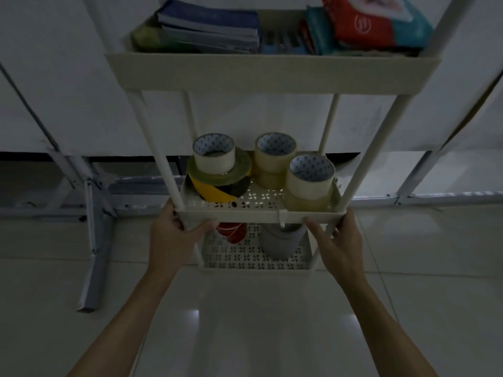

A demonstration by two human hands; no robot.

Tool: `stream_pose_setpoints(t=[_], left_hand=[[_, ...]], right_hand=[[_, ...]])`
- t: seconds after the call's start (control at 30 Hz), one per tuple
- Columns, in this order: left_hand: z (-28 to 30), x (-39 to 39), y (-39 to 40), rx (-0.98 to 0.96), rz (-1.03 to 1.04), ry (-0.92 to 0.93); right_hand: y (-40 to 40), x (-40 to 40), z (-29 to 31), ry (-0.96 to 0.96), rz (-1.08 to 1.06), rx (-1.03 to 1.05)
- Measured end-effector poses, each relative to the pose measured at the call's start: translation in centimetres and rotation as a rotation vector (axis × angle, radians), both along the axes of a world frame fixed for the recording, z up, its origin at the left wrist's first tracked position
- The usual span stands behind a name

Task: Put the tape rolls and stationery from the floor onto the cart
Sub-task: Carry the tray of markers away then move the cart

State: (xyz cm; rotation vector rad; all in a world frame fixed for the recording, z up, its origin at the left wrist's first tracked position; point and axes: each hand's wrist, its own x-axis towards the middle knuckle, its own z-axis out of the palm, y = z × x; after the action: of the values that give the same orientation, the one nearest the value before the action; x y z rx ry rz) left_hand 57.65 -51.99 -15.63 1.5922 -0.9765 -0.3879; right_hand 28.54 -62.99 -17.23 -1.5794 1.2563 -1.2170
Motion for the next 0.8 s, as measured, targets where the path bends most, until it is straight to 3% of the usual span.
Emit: stream_pose_setpoints(t=[0.27, 0.63, 0.8], left_hand=[[-0.9, -1.8, -0.9, -0.032, 0.084, -0.023], [-0.6, -2.3, -2.5, -0.035, 0.031, 0.010], [-0.1, -3.2, -2.9, -0.059, 0.031, 0.002]], right_hand=[[-1.8, -0.8, 0.4, -0.096, 0.029, 0.015], [-2.9, -2.0, 0.8, 0.003, 0.007, -0.053], [-4.1, -1.9, 1.3, -0.044, 0.021, -0.026]])
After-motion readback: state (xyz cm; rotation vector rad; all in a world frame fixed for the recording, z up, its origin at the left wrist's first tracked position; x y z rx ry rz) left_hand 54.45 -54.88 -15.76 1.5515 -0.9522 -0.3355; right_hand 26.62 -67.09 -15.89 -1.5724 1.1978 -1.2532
